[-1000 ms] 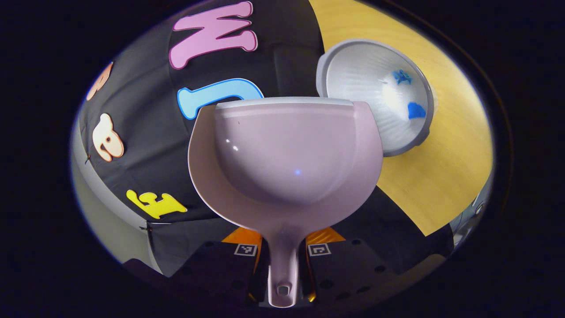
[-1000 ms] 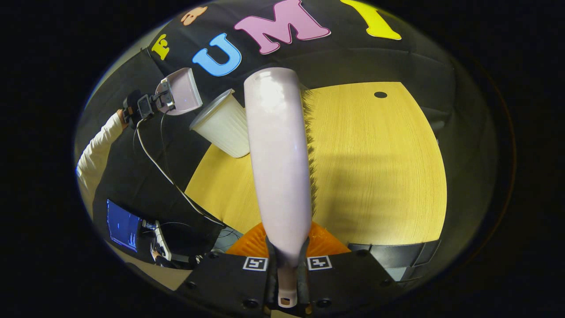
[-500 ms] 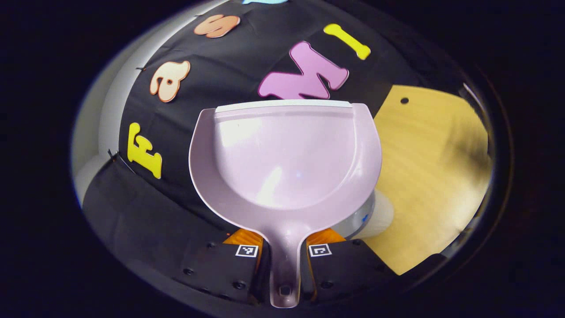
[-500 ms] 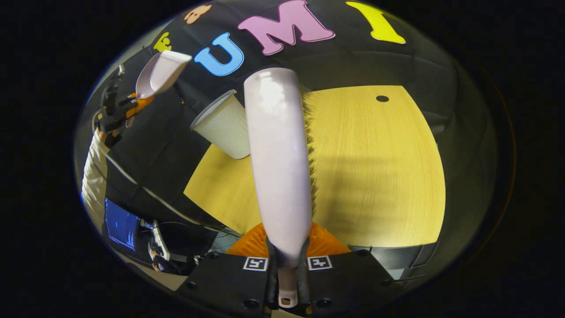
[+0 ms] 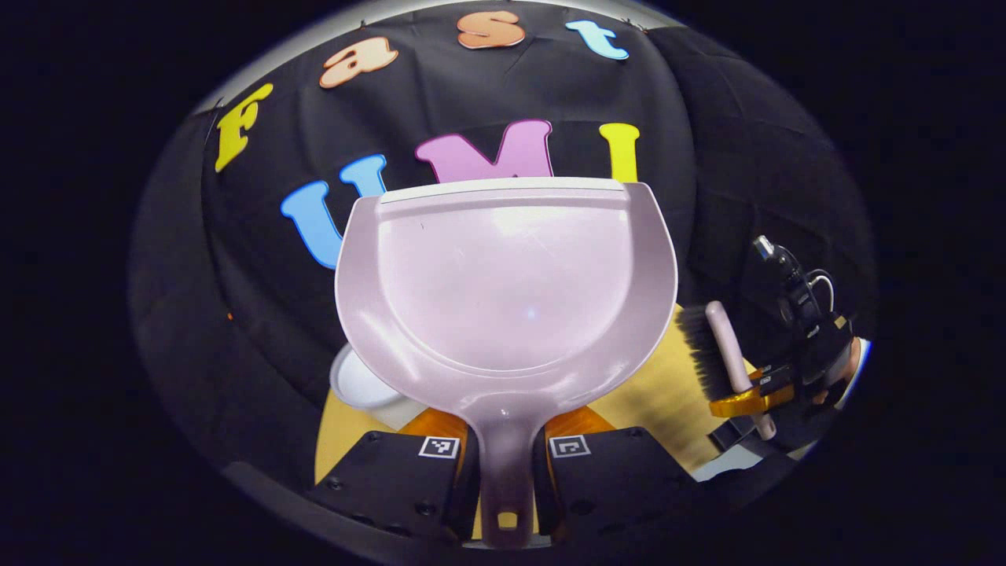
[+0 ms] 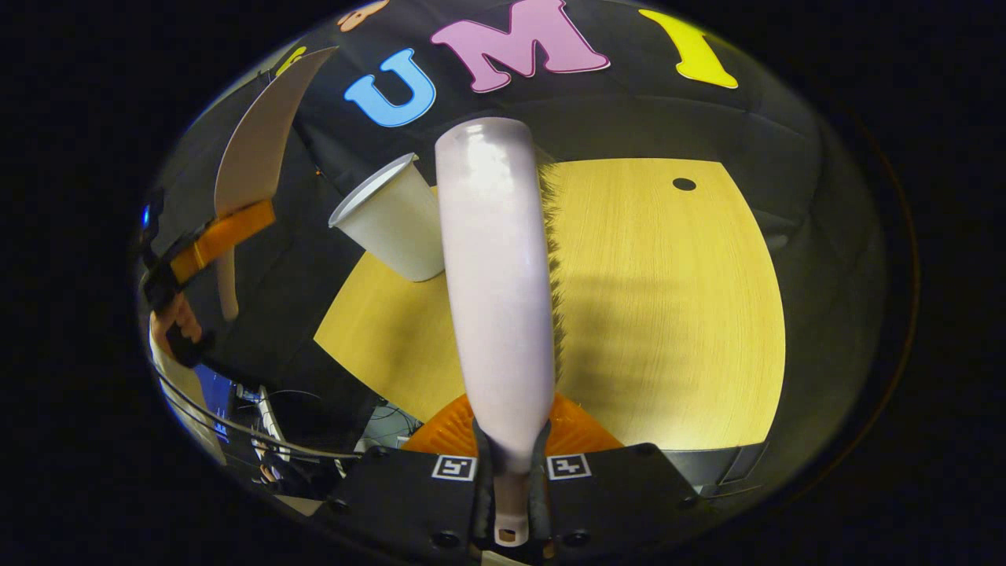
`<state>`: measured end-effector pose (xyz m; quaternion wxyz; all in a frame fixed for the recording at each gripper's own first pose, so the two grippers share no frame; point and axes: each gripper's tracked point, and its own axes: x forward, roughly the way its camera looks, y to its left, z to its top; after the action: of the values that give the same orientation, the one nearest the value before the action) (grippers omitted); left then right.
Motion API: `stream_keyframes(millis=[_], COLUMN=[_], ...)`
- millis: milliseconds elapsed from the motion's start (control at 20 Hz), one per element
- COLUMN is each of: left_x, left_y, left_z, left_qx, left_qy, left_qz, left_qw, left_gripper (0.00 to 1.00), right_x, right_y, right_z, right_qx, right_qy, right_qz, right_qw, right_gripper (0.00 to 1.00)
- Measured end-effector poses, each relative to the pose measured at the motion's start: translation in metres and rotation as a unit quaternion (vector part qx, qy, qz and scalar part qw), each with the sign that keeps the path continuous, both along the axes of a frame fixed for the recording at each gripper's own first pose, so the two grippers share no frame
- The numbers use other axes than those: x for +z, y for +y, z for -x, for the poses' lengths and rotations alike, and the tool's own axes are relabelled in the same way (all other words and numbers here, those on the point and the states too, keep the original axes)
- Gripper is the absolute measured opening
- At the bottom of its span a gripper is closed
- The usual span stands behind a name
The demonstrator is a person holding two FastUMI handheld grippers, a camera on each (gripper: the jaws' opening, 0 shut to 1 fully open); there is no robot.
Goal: Pick up the small broom and dustpan from the desktop, sweep the trash into the dustpan with the broom, and then empty the trash into the garbage bin.
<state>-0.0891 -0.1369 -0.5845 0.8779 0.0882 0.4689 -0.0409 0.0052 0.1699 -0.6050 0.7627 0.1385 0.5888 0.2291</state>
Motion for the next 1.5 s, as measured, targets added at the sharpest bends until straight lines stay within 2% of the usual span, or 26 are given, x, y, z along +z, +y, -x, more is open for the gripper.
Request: stream_keyframes(millis=[100,200,300,500,700,850,1050,1150,1350,1500], left_x=[-0.028,-0.065,-0.1,-0.117,-0.113,-0.104,-0.1,-0.098,-0.098,-0.101], left_y=[-0.018,-0.026,-0.023,-0.02,-0.018,-0.025,-0.029,-0.028,-0.03,-0.028], left_z=[0.026,0.049,0.081,0.113,0.114,0.105,0.093,0.093,0.1,0.099], left_qx=[0.017,0.009,0.018,0.062,0.096,0.115,0.133,0.134,0.146,0.136], left_qy=[0.058,0.109,0.167,0.295,0.359,0.39,0.412,0.411,0.414,0.418], left_qz=[0.027,0.007,-0.003,0.019,-0.001,0.012,0.029,0.014,0.019,0.019], left_qw=[0.998,0.994,0.986,0.953,0.928,0.914,0.901,0.902,0.898,0.898], left_gripper=[0.25,0.25,0.25,0.26,0.26,0.26,0.26,0.26,0.26,0.26], right_x=[-0.015,-0.052,-0.082,-0.113,-0.139,-0.156,-0.17,-0.171,-0.171,-0.17], right_y=[-0.001,-0.008,-0.012,0.001,0.011,0.014,0.012,0.011,0.014,0.014], right_z=[-0.001,0.007,0.019,0.03,0.034,0.043,0.046,0.044,0.046,0.047], right_qx=[-0.022,-0.055,-0.064,-0.051,-0.043,-0.032,-0.015,-0.01,-0.023,-0.02], right_qy=[0.019,0.075,0.109,0.169,0.205,0.235,0.265,0.279,0.285,0.29], right_qz=[0.014,0.051,0.093,0.129,0.159,0.186,0.22,0.227,0.222,0.224], right_qw=[0.999,0.994,0.988,0.976,0.965,0.954,0.939,0.933,0.932,0.93], right_gripper=[0.18,0.18,0.18,0.18,0.18,0.18,0.18,0.18,0.18,0.18])
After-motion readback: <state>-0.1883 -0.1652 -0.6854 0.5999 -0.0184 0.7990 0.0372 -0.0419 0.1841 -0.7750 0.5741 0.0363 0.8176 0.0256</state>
